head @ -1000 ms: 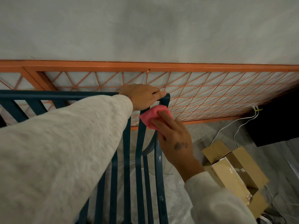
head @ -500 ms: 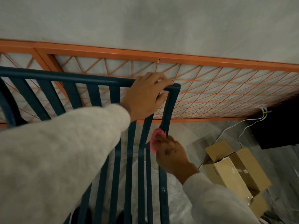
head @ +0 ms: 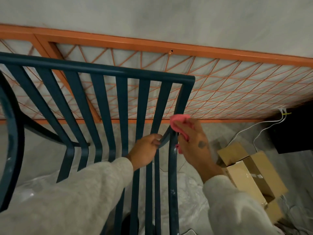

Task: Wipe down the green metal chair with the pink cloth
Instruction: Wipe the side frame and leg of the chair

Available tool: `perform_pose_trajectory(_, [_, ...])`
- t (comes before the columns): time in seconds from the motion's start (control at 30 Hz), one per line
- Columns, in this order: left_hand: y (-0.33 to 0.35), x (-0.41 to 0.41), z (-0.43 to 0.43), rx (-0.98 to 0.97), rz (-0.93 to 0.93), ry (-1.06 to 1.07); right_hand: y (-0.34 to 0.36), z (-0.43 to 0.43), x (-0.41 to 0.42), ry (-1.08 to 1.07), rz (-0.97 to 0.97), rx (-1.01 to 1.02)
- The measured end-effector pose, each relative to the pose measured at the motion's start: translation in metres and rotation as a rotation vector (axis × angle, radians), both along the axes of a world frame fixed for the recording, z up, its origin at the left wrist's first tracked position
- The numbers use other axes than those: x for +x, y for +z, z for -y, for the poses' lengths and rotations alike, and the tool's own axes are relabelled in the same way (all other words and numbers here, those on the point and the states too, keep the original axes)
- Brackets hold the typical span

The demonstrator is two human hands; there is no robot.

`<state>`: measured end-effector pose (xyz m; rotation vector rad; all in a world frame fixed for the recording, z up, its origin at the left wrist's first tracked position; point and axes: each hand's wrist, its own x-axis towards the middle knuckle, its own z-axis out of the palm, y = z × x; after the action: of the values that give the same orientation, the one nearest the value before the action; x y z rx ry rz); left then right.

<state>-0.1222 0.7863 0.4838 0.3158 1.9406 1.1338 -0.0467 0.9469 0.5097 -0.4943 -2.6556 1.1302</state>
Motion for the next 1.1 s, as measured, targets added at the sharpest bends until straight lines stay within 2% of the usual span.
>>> perform_pose_trajectory(0.17, [-0.028,0.030,0.004,-0.008,0.271,0.011,-0.053,0.024,0.050,-0.039,0.078,0.088])
perform_pose_trajectory(0.3, [-0.042,0.053,0.011,0.005,0.395,-0.002,-0.070,0.043,0.087,-0.060,0.101,0.031])
perform_pose_trajectory(0.5, [-0.051,0.066,0.016,0.108,0.578,0.080,-0.055,0.018,0.028,-0.039,0.030,0.173])
perform_pose_trajectory(0.6, [-0.055,0.069,0.021,0.159,0.629,0.104,-0.027,0.001,-0.007,-0.068,-0.006,0.002])
perform_pose_trajectory(0.7, [-0.058,0.072,0.025,0.212,0.694,0.170,-0.018,0.000,-0.005,-0.100,0.013,-0.131])
perform_pose_trajectory(0.8, [-0.056,0.079,0.028,0.172,0.671,0.167,-0.042,0.022,0.039,-0.130,0.135,-0.213])
perform_pose_trajectory(0.93, [-0.053,0.089,0.030,0.142,0.629,0.131,-0.061,0.055,0.102,-0.285,0.276,-0.412])
perform_pose_trajectory(1.0, [-0.054,0.091,0.030,0.142,0.631,0.142,-0.056,0.057,0.109,-0.316,0.335,-0.450])
perform_pose_trajectory(1.1, [-0.058,0.091,0.032,0.187,0.665,0.161,-0.031,0.044,0.096,-0.247,0.351,-0.360])
